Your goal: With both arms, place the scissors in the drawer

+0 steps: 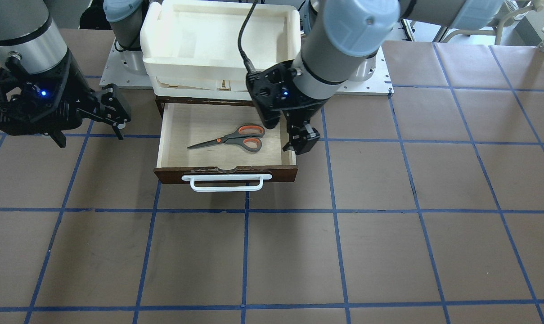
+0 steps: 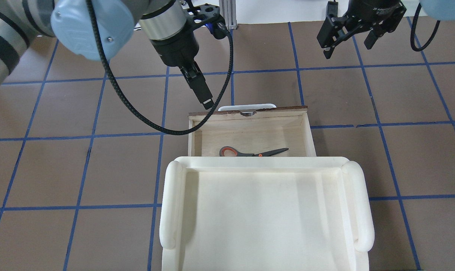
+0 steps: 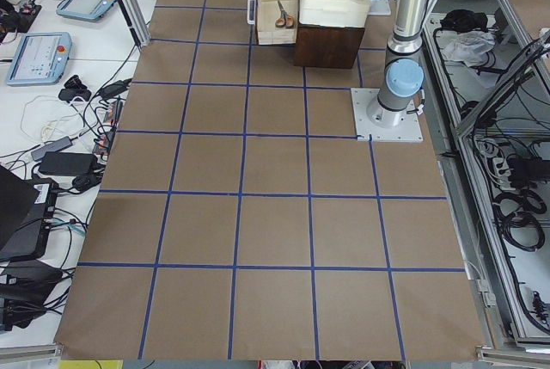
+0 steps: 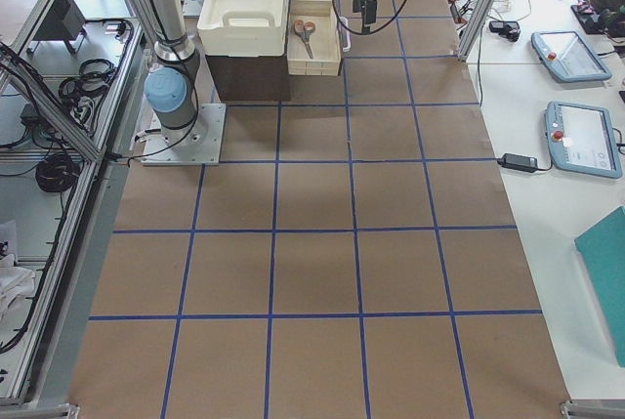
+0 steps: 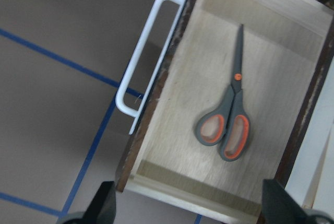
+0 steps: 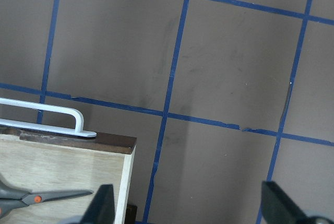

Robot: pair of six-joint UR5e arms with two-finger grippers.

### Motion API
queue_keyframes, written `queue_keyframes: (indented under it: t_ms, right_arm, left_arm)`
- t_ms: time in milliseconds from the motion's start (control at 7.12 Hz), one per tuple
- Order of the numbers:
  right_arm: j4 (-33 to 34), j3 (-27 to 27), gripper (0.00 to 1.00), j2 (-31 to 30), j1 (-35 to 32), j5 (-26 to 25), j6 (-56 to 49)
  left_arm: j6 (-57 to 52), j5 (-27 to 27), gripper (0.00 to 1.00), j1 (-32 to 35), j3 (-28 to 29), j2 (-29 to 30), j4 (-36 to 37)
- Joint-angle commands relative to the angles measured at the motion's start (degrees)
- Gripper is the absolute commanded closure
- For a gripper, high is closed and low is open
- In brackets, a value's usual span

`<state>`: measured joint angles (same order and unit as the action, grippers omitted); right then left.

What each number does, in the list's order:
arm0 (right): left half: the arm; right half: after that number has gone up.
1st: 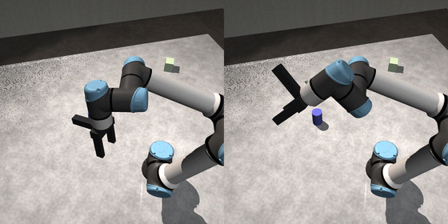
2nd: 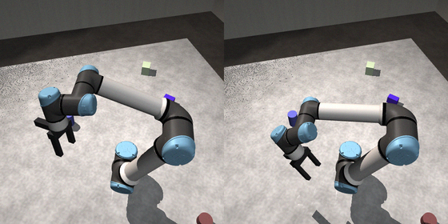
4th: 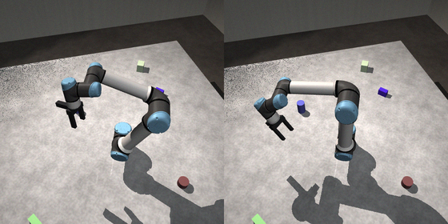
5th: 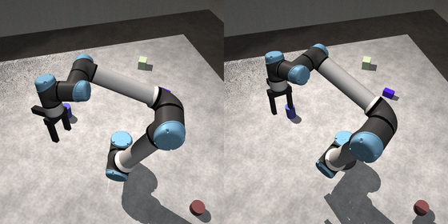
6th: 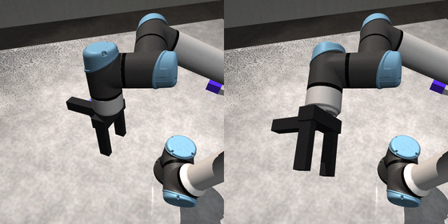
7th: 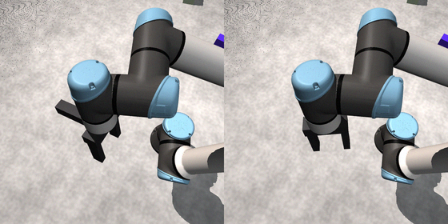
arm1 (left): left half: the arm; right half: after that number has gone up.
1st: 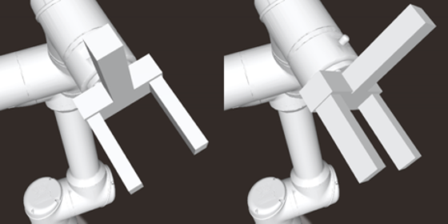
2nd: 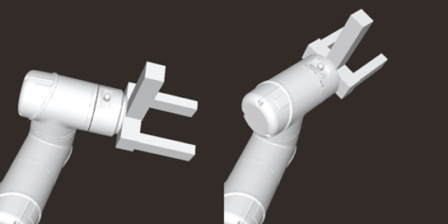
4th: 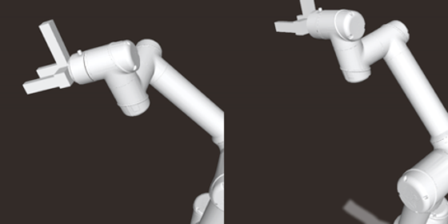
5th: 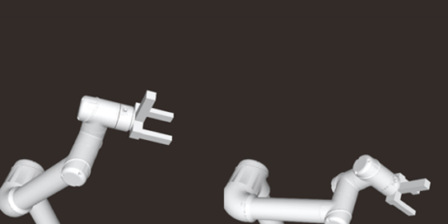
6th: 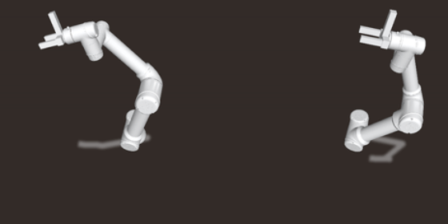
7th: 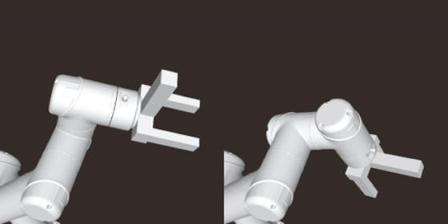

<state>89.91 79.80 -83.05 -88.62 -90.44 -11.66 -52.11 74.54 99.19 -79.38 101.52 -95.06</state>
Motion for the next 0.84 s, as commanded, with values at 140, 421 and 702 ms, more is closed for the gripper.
queue_keyframes:
  t_ms: [140, 421, 702]
  right_arm:
    - [-0.43, 0.0, 0.0, -0.27, 0.12, 0.27, 4.26]
    - [-0.52, 0.0, 0.0, -0.53, -0.15, 2.1, 4.63]
    - [-0.52, 0.0, 0.0, -0.45, -0.15, 2.47, 4.63]
  left_arm:
    - [19.59, 9.07, 0.0, -9.18, -0.69, -4.49, 6.86]
    - [42.94, 16.29, 0.0, -9.54, -1.04, -7.11, 10.5]
    - [47.97, 17.75, 0.09, -9.54, -8.81, -13.85, 11.47]
